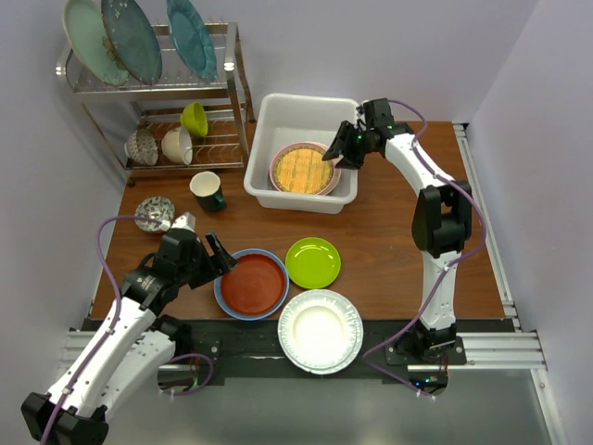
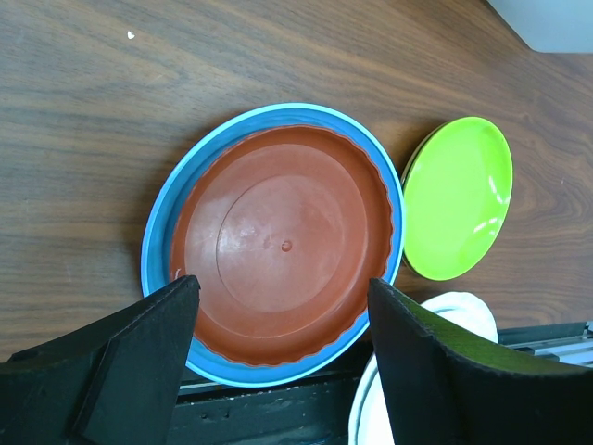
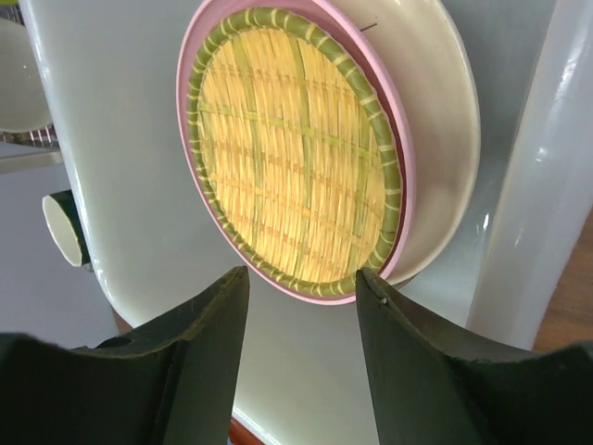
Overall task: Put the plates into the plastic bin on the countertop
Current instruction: Place the plate in the plastic bin, then pick up the plate at the center of the board.
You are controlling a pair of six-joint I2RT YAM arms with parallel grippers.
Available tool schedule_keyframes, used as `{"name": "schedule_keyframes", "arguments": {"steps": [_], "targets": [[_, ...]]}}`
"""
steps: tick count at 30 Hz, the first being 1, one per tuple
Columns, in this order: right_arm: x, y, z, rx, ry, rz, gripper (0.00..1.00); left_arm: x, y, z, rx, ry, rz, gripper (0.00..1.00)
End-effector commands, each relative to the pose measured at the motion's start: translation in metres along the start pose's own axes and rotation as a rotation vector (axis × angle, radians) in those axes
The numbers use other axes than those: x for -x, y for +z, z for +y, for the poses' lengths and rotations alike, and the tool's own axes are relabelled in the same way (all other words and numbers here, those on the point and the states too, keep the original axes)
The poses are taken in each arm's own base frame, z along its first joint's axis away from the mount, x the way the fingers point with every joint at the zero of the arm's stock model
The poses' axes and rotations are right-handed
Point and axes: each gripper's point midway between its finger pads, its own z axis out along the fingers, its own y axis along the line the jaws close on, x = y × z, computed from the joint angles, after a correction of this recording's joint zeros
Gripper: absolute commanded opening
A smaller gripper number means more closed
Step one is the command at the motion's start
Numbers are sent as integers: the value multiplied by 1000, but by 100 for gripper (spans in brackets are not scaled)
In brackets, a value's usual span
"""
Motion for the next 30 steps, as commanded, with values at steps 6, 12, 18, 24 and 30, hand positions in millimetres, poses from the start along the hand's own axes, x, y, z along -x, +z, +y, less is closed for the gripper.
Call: {"name": "schedule_keyframes", "arguments": {"steps": [6, 12, 18, 24, 30], "targets": [[22, -46, 12, -58, -130, -90, 58, 4, -1, -6, -28, 13, -20, 78], [26, -75, 35, -2, -161, -142, 59, 3, -1, -5, -27, 11, -16, 78], [23, -100, 54, 47, -187, -151, 59, 2, 2, -4, -23, -4, -14, 78], [2, -116, 61, 97, -191, -114, 59, -2, 6, 0, -2, -2, 6, 78], [-31, -124, 60, 113, -206, -69, 59, -9, 10, 1, -2, 2, 38, 78]]}}
